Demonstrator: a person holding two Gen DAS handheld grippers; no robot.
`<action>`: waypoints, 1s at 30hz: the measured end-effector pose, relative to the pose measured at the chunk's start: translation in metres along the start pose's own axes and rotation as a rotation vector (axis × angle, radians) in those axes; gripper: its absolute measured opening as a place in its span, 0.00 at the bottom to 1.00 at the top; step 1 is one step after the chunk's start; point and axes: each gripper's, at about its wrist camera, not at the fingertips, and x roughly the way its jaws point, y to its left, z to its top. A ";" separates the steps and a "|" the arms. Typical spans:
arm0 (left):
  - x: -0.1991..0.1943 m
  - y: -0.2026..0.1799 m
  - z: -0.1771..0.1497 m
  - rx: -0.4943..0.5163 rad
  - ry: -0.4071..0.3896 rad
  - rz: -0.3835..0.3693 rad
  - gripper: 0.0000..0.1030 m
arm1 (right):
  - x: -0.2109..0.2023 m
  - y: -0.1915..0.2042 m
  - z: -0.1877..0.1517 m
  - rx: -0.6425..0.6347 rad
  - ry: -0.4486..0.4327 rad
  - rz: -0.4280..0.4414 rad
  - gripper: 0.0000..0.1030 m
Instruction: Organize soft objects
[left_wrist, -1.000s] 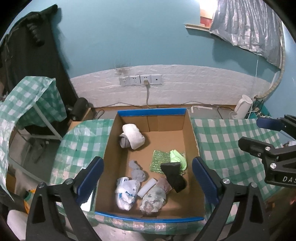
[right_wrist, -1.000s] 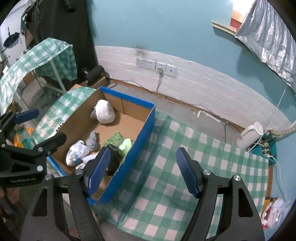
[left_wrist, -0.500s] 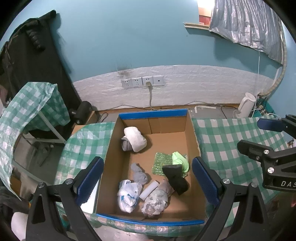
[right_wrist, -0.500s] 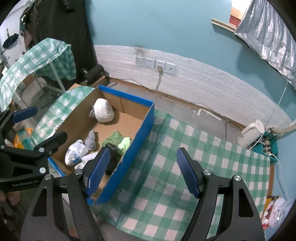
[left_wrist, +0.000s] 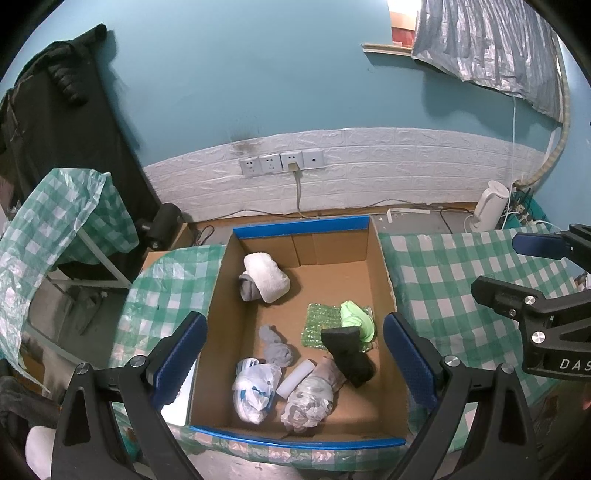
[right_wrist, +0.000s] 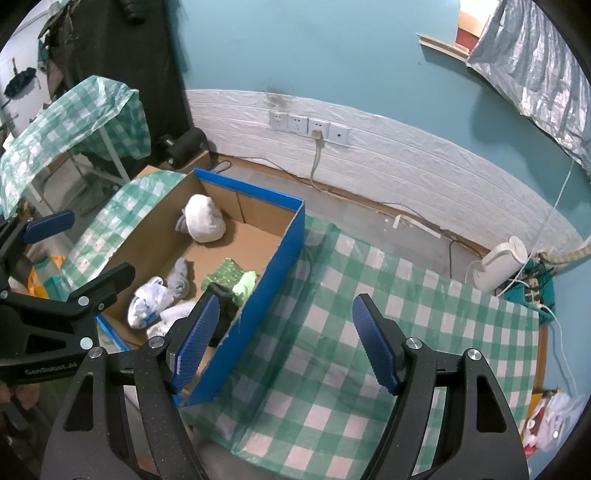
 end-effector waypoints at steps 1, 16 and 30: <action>0.000 0.000 0.000 -0.003 0.001 -0.006 0.94 | 0.000 0.000 0.000 0.000 0.000 0.002 0.73; -0.001 0.000 0.001 -0.002 0.003 -0.003 0.94 | 0.000 -0.001 -0.002 0.003 0.001 0.012 0.73; -0.001 -0.002 0.001 -0.002 0.004 -0.005 0.94 | -0.001 -0.002 -0.002 0.004 0.001 0.012 0.73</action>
